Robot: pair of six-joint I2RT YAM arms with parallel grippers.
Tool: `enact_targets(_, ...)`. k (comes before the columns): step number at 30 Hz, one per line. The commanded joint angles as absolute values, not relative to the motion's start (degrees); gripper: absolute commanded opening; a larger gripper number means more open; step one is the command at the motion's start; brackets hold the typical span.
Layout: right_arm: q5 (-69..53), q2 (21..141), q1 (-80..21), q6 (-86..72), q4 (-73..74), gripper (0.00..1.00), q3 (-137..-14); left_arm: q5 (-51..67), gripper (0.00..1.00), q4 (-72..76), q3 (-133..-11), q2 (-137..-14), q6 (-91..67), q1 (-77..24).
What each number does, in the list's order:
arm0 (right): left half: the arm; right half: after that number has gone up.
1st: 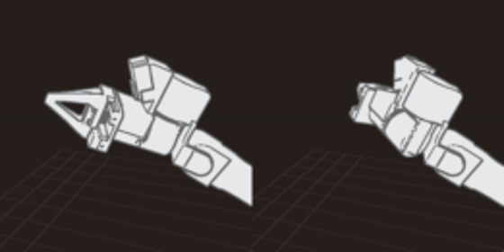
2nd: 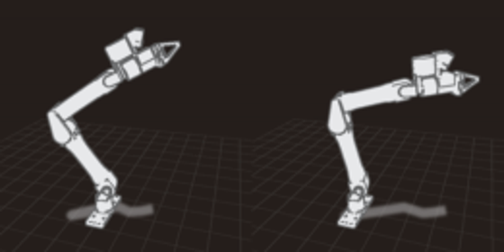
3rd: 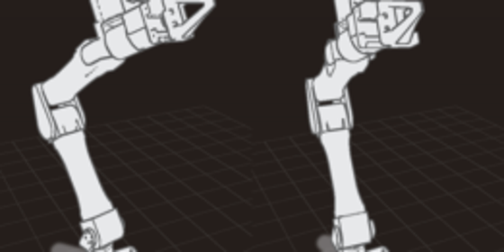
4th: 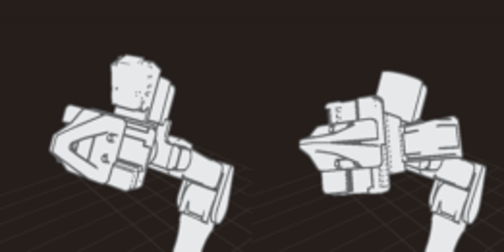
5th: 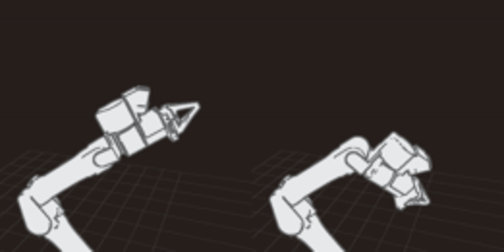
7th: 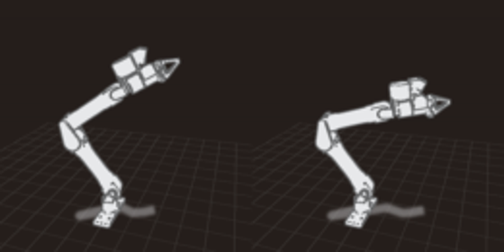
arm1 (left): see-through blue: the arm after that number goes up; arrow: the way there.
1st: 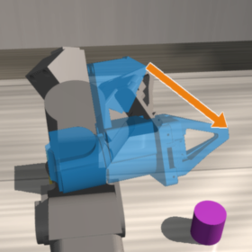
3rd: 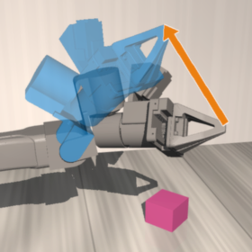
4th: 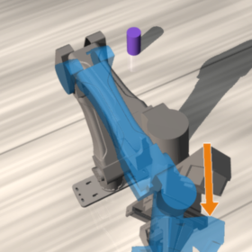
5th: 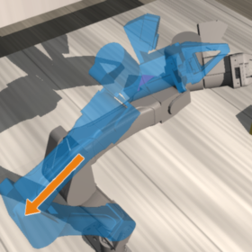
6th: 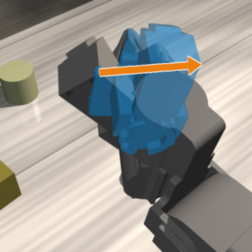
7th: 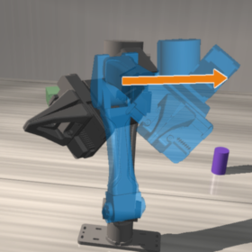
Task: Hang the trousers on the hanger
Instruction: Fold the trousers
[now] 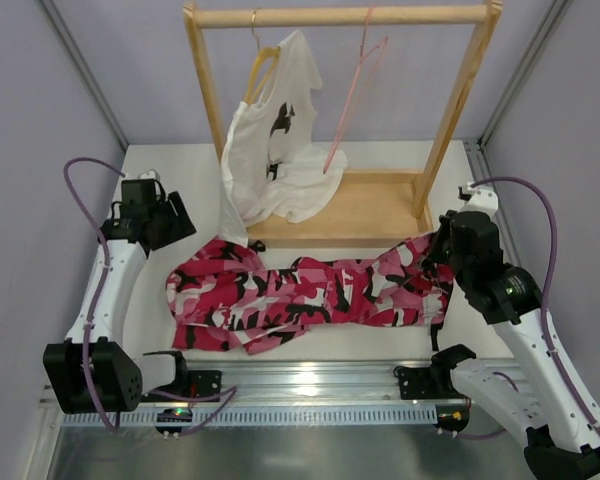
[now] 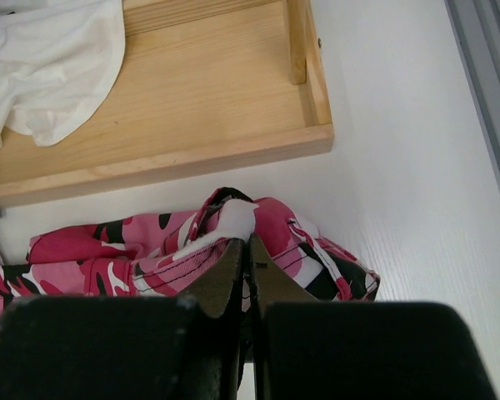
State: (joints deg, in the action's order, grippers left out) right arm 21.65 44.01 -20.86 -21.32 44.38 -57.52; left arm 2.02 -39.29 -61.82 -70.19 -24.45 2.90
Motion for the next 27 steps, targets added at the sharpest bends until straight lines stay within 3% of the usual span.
enact_targets(1,20.0,43.8,-20.6,-20.9,40.0,0.04,-58.2,4.4,0.63,-41.1,-61.1,-67.1,-16.0,0.5)
enact_targets(10,16.1,43.3,-20.7,-20.5,37.8,0.04,-57.5,2.7,0.65,-47.1,-61.5,-76.4,-11.7,-4.1)
enact_targets(17,18.6,42.1,-20.7,-19.9,38.1,0.04,-57.2,-5.7,0.66,-49.6,-63.2,-85.2,-12.5,-11.5)
enact_targets(19,18.7,42.4,-20.6,-19.8,38.2,0.04,-57.1,-5.3,0.54,-49.0,-63.1,-86.1,-13.1,-12.6)
enact_targets(20,18.8,42.6,-20.6,-19.8,39.3,0.04,-57.7,-4.8,0.45,-48.6,-63.0,-86.3,-13.2,-12.9)
enact_targets(21,19.1,42.7,-20.7,-19.8,39.8,0.04,-58.0,-5.2,0.24,-48.6,-63.0,-85.5,-14.1,-13.3)
enact_targets(24,21.2,42.3,-20.6,-19.9,40.7,0.04,-58.6,-8.3,0.02,-47.4,-63.5,-80.3,-15.9,-13.0)
enact_targets(27,22.8,42.2,-20.6,-19.9,41.7,0.04,-59.1,-6.0,0.0,-47.4,-67.2,-77.1,-19.1,-6.4)
